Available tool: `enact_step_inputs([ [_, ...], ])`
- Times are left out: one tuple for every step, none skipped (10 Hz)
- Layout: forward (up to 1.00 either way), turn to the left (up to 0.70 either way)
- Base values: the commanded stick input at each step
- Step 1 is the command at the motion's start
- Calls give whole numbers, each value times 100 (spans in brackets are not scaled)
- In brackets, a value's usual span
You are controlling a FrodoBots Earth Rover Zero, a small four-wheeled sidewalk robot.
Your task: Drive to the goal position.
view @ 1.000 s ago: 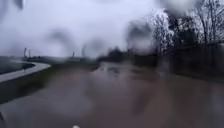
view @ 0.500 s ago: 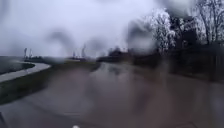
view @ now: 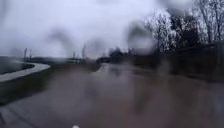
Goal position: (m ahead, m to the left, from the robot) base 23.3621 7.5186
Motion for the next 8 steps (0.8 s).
enact_step_inputs([
  [70,0],
  [70,0],
  [70,0],
  [70,0],
  [70,0],
  [70,0],
  [70,0],
  [70,0],
])
